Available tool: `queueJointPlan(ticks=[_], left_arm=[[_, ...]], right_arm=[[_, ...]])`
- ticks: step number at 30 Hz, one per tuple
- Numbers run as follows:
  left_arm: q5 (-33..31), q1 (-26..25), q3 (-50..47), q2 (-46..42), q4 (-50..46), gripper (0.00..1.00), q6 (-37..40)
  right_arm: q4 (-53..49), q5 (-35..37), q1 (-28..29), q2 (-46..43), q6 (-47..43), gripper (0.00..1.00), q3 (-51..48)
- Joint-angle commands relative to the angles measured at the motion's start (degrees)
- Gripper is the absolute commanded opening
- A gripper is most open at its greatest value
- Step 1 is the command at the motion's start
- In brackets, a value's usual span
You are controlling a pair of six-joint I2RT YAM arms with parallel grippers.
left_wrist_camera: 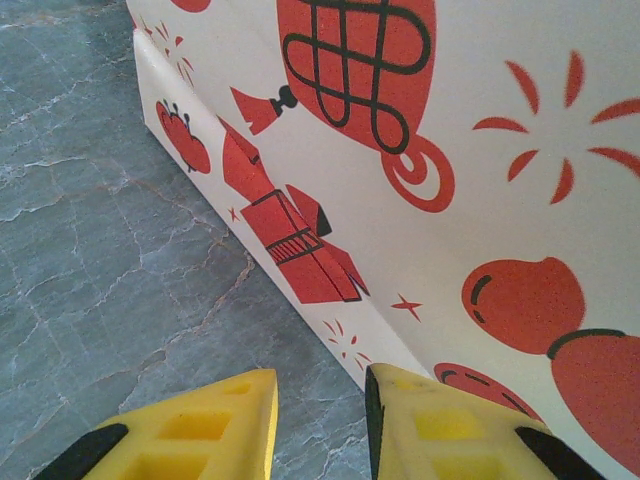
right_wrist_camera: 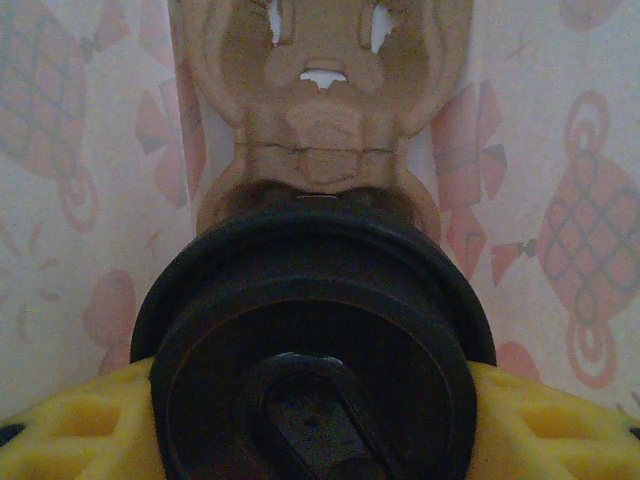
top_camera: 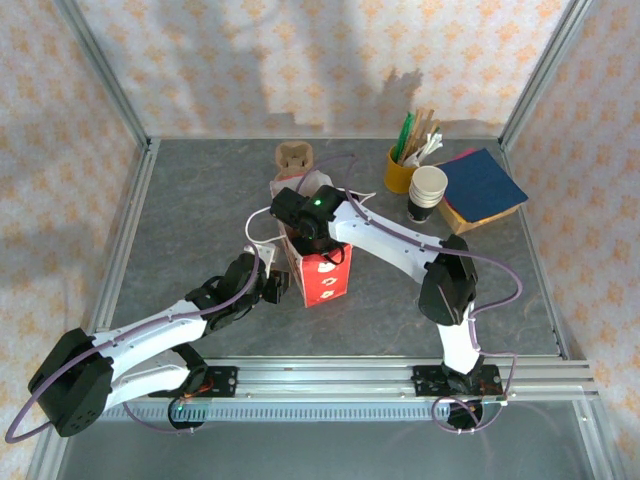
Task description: Pack the takeout coffee
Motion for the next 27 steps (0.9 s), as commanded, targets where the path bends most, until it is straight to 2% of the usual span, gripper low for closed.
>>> queueJointPlan(ticks=[1, 27], left_arm=[[-1.4, -0.5, 0.2, -0.1, 0.3, 0.32, 0.5], [-1.5, -0.5, -0.4, -0.7, 0.4, 0.32, 0.4]], right_arm=[[-0.8, 1.6, -0.2, 0.6, 0.2, 0.46, 0.2], [0.4, -0.6, -0.6, 2.8, -1.0, 0.46, -1.5]])
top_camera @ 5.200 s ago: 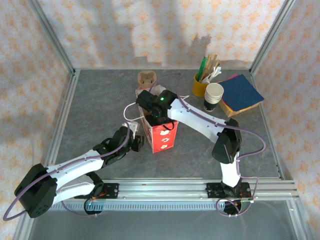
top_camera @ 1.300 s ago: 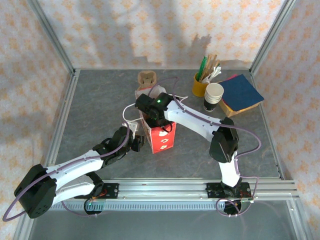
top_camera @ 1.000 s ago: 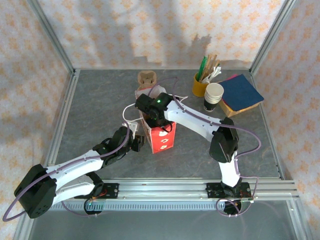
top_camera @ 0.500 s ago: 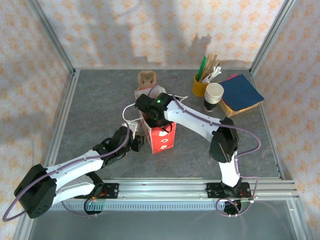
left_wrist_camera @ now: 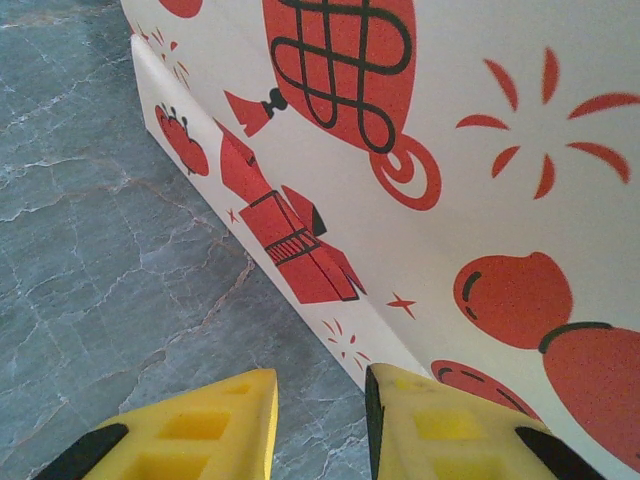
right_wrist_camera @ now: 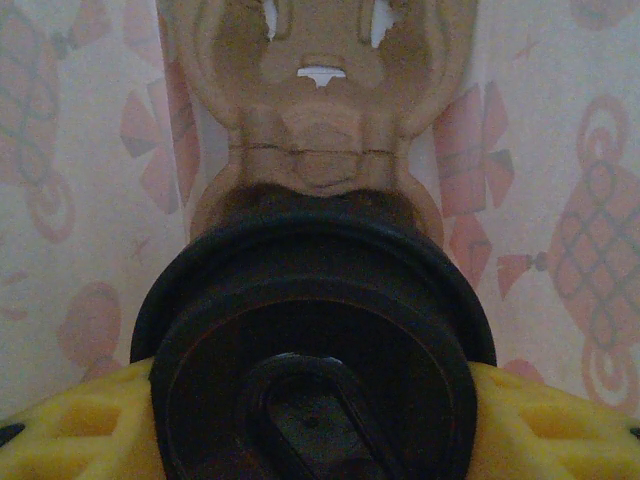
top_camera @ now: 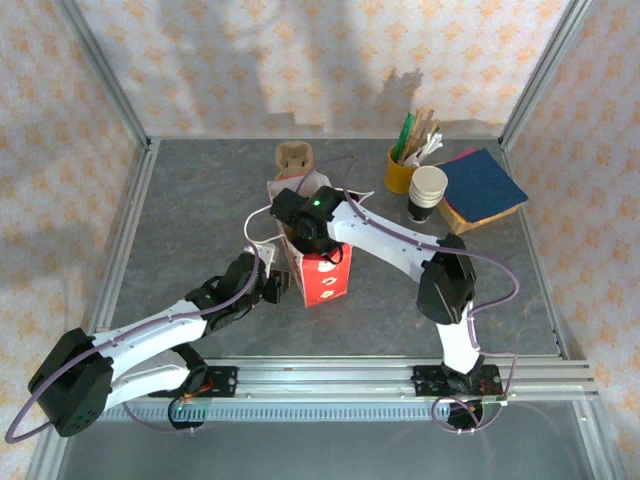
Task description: Pack the takeout coffee
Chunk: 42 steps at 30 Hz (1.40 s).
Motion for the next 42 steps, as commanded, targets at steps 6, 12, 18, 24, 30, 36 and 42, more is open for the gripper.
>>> queueJointPlan(ticks=[6, 12, 18, 24, 30, 36, 42], left_arm=[[-1.6, -0.5, -0.5, -0.7, 0.3, 0.32, 0.4], [-1.5, -0.5, -0.6, -0.8, 0.4, 0.32, 0.4], [-1.5, -0.5, -0.7, -0.8, 0.5, 0.32, 0.3], [-1.4, -0.5, -0.9, -0.9, 0.6, 0.32, 0.3], [-1.7, -0.5, -0.9, -1.2, 0.4, 0.32, 0.3], [-1.7, -0.5, -1.1, -0.9, 0.7, 0.32, 0.2], [-1.6, -0.5, -0.5, -0.4, 0.7, 0.32, 0.5]], right_arm=[[-1.0, -0.6, -0.3, 2.6, -1.0, 0.46, -0.7], [-1.4, -0.9, -0.5, 3.3, -1.2, 0.46, -0.6], [-1.3, -1.2, -0.5, 3.6, -1.5, 0.47, -0.7], [-1.2, -1.4, -0.7, 3.8, -1.6, 0.47, -0.7], [-1.1, -1.3, -0.7, 3.8, -1.5, 0.47, -0.2], [-1.2, -1.1, -0.7, 3.7, -1.4, 0.48, 0.6], [-1.5, -0.8, -0.7, 3.3, -1.3, 0.48, 1.1]])
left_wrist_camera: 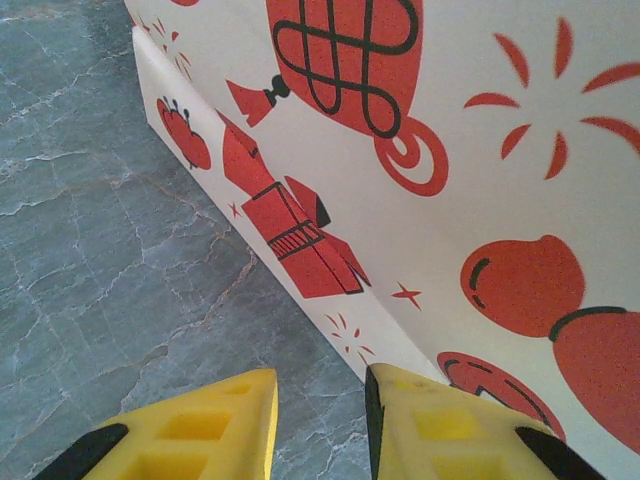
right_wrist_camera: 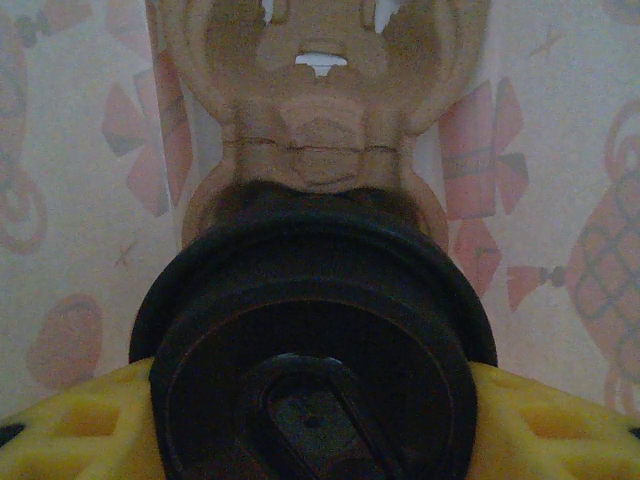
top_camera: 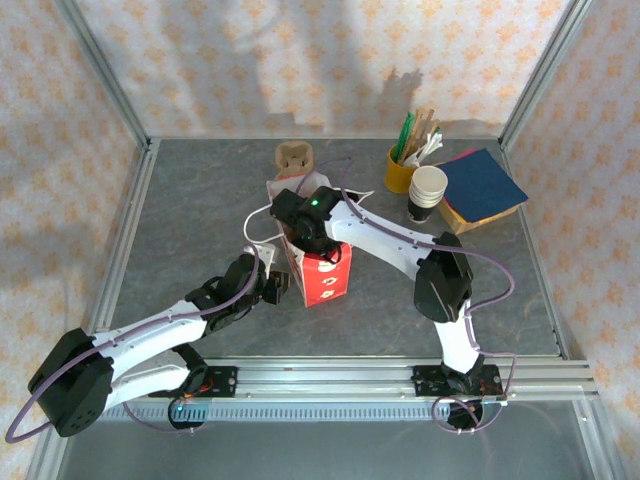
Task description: Pack the takeout coffee
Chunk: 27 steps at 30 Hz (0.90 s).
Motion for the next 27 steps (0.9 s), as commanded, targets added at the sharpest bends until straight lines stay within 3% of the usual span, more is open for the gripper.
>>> queueJointPlan(ticks=[1, 27], left_arm=[[-1.5, -0.5, -0.1, -0.3, 0.7, 0.32, 0.5], [-1.5, -0.5, 1.2, 0.5, 0.4, 0.32, 1.1]], right_arm=[[-1.3, -0.1, -0.3, 1.9, -0.3, 0.48, 1.0], [-3.6, 1.5, -0.3, 0.5, 0.2, 0.56, 4.4]])
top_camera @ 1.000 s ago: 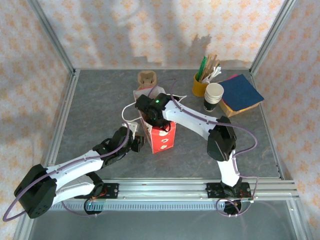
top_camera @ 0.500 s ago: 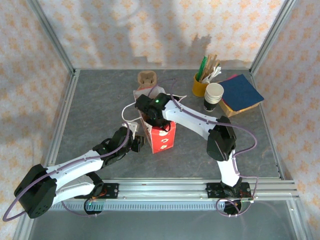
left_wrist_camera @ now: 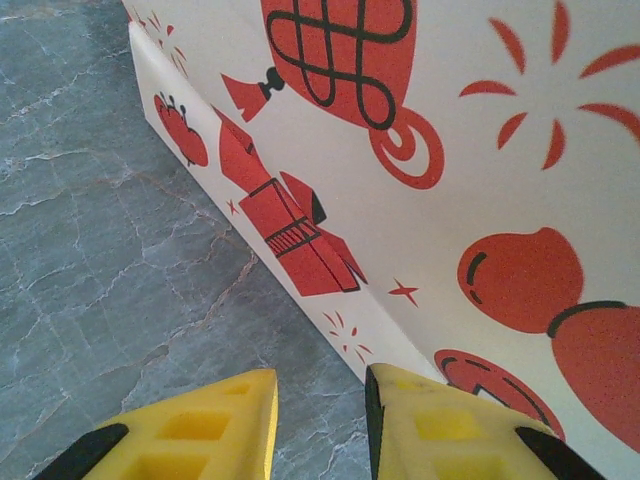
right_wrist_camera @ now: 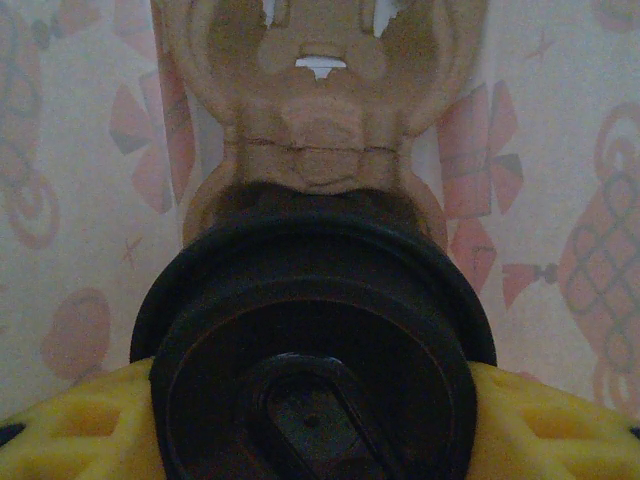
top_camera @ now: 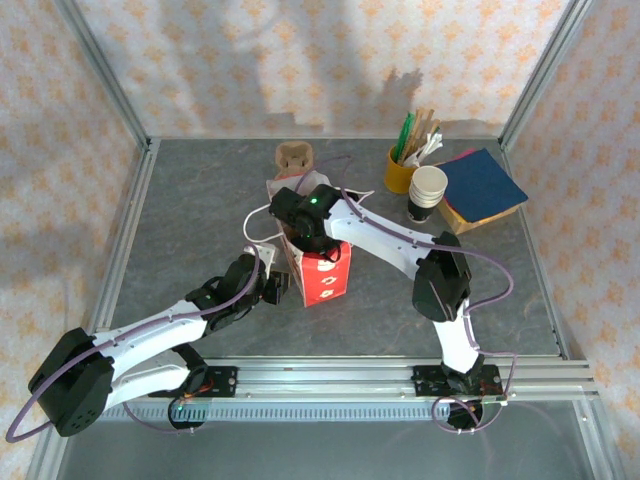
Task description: Pack the takeout coffee
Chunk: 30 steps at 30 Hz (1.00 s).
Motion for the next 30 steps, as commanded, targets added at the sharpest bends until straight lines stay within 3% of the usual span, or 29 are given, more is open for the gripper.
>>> queueJointPlan(ticks=[1, 13, 30], left_arm=[[-1.4, -0.5, 1.2, 0.4, 0.3, 0.32, 0.8], [-1.5, -0.5, 0.4, -0.3, 0.6, 0.32, 0.5], [-1.3, -0.5, 0.2, -0.4, 0.5, 0.32, 0.2]], right_arm=[[-2.0, 1.4, -0.3, -0.3, 0.2, 0.58, 2.3], [-1.8, 1.7, -0.2, -2.6, 0.7, 0.77, 2.4], [-2.1, 3.2, 0.1, -4.3, 1.6, 0.85, 2.8]])
